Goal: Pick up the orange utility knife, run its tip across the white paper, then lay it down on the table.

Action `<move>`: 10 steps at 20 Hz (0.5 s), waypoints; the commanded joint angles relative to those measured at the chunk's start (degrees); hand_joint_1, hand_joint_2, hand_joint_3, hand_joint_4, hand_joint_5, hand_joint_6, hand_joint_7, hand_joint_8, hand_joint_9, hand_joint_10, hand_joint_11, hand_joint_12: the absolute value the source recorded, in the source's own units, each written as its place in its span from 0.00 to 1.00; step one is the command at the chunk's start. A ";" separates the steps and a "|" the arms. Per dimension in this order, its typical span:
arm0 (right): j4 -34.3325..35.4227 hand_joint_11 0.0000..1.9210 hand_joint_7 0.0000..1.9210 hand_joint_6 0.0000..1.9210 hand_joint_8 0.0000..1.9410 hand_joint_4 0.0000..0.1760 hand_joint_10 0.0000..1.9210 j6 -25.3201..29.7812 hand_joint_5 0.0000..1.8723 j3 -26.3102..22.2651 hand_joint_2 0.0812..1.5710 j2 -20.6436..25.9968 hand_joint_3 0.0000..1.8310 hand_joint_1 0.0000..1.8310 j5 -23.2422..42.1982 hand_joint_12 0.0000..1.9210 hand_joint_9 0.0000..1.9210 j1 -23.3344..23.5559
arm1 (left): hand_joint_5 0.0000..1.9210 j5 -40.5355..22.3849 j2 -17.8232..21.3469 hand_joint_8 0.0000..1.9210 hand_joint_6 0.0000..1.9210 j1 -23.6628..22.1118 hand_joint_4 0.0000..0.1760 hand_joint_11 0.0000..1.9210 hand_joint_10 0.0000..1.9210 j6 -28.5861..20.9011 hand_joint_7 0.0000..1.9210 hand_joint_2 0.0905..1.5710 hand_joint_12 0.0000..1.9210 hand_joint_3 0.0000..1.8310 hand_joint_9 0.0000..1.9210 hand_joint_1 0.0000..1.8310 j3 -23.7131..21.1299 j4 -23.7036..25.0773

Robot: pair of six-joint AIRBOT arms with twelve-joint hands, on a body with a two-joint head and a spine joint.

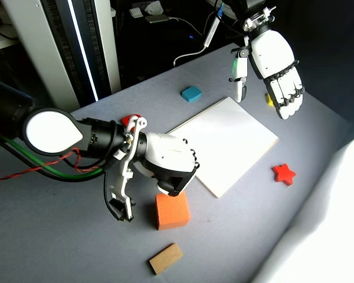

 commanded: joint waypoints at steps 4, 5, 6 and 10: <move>18.01 0.89 0.80 1.00 1.00 1.00 1.00 -29.22 0.67 4.14 0.83 -5.85 0.00 0.84 11.47 1.00 0.85 0.12 | 0.01 -2.91 0.15 0.00 0.00 -0.76 0.00 0.00 0.00 0.26 0.04 0.79 0.17 0.00 0.03 0.17 0.49 3.19; 19.33 0.89 0.80 1.00 1.00 1.00 1.00 -32.72 0.68 5.13 0.83 -7.05 0.00 0.84 12.67 1.00 0.85 0.17 | 0.01 -2.91 0.15 0.00 0.00 -0.76 0.00 0.00 0.00 0.26 0.03 0.79 0.19 0.00 0.03 0.16 0.49 3.19; 19.33 0.88 0.80 1.00 1.00 1.00 1.00 -35.17 0.67 6.11 0.83 -8.11 0.00 0.84 14.22 1.00 0.84 0.18 | 0.01 -2.91 0.13 0.00 0.00 -0.76 0.00 0.00 0.00 0.26 0.04 0.79 0.17 0.00 0.03 0.17 0.49 3.19; 17.63 0.88 0.79 1.00 1.00 1.00 1.00 -43.36 0.68 9.31 0.83 -11.84 0.00 0.84 21.75 1.00 0.84 -1.00 | 0.00 -3.26 -0.01 0.00 0.00 -0.77 0.00 0.00 0.00 0.27 0.03 0.80 0.18 0.00 0.03 0.14 0.78 3.19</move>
